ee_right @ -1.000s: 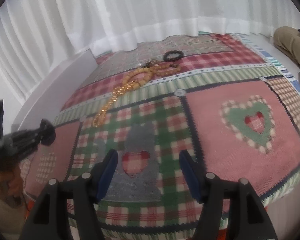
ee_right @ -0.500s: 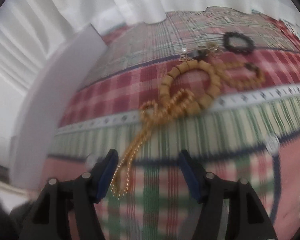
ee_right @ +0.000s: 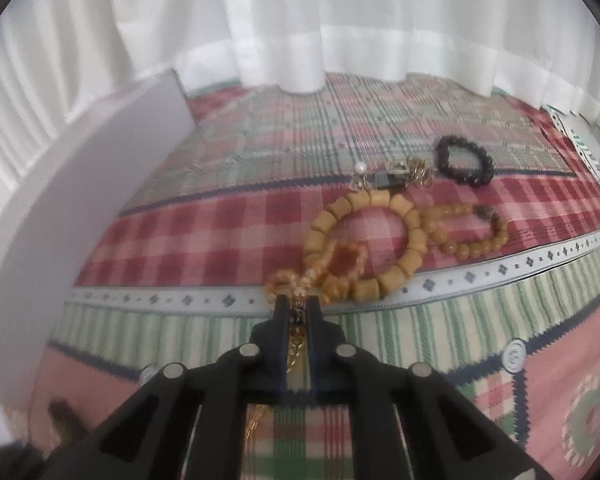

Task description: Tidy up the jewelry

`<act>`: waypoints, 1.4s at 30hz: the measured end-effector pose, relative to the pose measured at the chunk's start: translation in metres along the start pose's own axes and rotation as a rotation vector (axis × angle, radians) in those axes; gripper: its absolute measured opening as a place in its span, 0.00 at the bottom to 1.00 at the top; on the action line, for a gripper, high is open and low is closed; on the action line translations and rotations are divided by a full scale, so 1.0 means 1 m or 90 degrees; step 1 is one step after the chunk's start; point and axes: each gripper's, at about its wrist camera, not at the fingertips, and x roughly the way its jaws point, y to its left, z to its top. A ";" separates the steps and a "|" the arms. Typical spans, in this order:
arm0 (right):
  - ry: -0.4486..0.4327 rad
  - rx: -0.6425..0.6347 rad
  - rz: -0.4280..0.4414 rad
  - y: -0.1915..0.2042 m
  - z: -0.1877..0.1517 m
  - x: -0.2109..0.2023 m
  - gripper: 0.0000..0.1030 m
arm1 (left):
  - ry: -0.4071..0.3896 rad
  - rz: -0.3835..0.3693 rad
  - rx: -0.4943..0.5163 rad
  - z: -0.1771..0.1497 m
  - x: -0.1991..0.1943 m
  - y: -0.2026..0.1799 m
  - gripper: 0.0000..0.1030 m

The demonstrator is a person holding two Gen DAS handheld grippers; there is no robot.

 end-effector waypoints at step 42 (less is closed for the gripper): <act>0.032 0.044 0.045 -0.061 -0.124 -0.112 0.44 | -0.030 -0.022 -0.068 -0.029 -0.065 0.059 0.79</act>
